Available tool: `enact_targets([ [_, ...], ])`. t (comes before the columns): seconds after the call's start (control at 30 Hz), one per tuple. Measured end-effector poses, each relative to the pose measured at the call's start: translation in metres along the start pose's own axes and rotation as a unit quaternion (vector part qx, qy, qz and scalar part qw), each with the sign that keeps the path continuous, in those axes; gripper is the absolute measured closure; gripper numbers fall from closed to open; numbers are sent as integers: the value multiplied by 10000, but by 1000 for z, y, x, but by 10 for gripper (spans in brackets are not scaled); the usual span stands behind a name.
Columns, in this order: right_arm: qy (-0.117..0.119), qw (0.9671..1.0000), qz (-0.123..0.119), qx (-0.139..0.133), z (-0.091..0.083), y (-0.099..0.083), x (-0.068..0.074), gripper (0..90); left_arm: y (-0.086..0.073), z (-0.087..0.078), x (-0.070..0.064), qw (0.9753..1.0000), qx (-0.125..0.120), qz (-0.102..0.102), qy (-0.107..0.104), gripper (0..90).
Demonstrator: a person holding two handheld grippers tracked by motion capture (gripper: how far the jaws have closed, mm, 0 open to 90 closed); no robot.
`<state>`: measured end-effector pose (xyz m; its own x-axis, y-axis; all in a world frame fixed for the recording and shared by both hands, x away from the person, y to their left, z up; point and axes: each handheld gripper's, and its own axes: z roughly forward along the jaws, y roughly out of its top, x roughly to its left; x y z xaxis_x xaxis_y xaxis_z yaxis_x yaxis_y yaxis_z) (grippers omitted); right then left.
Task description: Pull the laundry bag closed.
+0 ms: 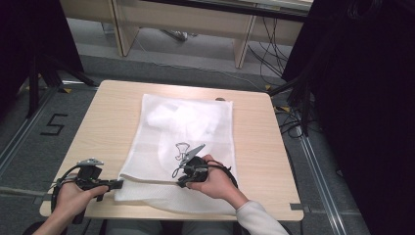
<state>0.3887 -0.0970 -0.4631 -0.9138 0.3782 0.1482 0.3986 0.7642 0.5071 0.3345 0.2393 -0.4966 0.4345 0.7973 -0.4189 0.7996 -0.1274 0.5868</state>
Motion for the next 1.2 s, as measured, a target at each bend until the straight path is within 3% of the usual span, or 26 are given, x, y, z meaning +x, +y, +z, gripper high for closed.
enact_targets([
  [0.37, 23, 10000, -71, -27, -3, -2, -1, 826, 0, 0, 0, 10000, 10, -34, 32, 863],
  [1.2, -3, 10000, 86, 25, -6, -9, -2, 826, 0, 0, 0, 10000, 15, -11, 44, 863],
])
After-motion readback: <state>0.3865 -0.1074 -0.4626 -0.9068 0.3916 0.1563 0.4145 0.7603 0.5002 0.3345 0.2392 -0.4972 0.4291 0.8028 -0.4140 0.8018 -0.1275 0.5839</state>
